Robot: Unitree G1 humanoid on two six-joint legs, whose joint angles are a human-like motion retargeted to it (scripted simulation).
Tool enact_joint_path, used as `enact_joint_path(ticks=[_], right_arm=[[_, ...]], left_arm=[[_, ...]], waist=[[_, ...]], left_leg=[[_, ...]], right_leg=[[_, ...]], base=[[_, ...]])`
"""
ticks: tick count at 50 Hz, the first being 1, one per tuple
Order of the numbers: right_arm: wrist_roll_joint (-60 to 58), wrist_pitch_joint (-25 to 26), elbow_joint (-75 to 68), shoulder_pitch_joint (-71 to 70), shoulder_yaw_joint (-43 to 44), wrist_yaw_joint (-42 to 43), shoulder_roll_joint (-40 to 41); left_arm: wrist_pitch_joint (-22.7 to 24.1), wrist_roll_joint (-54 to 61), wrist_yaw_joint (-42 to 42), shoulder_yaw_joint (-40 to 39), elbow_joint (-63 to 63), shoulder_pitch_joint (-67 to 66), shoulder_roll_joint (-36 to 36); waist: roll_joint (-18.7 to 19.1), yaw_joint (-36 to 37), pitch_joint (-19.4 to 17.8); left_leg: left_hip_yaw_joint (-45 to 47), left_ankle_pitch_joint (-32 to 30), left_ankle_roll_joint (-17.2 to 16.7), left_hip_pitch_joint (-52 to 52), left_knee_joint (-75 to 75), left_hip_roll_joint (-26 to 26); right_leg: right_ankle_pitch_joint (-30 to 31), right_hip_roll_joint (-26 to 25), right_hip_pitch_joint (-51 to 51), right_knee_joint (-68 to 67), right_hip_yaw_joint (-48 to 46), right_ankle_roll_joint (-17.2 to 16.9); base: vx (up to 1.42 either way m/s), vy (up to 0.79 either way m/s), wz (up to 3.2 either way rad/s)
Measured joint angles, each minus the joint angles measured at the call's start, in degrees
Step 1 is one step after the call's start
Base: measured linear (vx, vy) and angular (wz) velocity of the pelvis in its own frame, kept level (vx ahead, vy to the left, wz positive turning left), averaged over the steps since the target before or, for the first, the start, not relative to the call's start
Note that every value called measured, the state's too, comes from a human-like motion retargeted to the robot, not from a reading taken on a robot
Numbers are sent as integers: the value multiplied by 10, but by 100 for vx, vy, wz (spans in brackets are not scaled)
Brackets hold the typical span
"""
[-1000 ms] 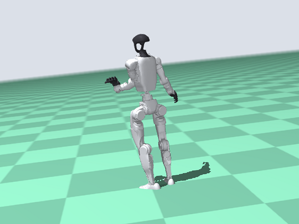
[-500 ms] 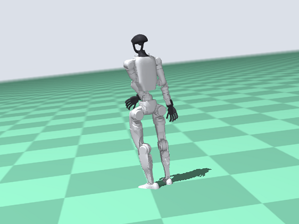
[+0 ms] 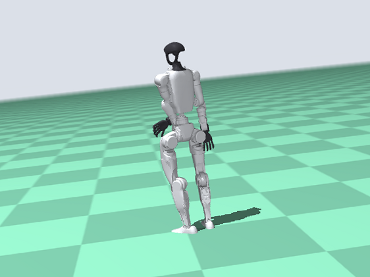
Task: Upper body actions
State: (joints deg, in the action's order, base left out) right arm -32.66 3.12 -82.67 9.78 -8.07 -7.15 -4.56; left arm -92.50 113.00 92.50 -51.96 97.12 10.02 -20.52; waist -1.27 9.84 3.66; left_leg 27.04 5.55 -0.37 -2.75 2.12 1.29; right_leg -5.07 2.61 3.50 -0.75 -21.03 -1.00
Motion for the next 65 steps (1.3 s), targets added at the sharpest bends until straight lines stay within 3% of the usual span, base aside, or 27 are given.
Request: enact_joint_path(ticks=[22,40,47,52,59,65], right_arm=[[35,-11,-3,-14,17,-40,-7],[51,-18,-33,-22,45,-33,-20],[204,-37,-69,-102,150,-32,-65],[271,-67,-8,-241,187,24,-103],[380,-71,82,-510,160,-19,-166],[536,-71,166,-733,47,-31,-269]], left_arm=[[0,0,0,96,3,-28,2],[0,0,0,61,3,-14,20],[0,0,0,-33,-35,160,68],[0,0,0,-39,-83,330,99],[0,0,0,40,-191,602,141],[0,0,0,210,-356,781,101]], waist=[[-6,-39,9],[3,-36,23],[-7,-23,97],[-9,-39,141],[0,-62,179],[3,-56,194]], left_leg=[[-28,-4,0,9,0,-2],[-33,-5,0,14,1,0],[-43,-7,1,22,5,-3],[-46,-7,4,25,6,-4],[-41,-4,4,35,7,0],[-35,1,2,61,7,3]], right_leg=[[4,10,-7,-3,-25,-4],[6,11,-13,-4,-31,-5],[7,13,-13,-2,-42,-5],[7,11,-13,-1,-44,-4],[6,7,-27,-3,-40,-4],[5,7,-60,-7,-33,-6]], base=[[0,0,6],[-2,3,1],[2,12,13],[9,12,6],[9,9,-8],[2,1,-3]])
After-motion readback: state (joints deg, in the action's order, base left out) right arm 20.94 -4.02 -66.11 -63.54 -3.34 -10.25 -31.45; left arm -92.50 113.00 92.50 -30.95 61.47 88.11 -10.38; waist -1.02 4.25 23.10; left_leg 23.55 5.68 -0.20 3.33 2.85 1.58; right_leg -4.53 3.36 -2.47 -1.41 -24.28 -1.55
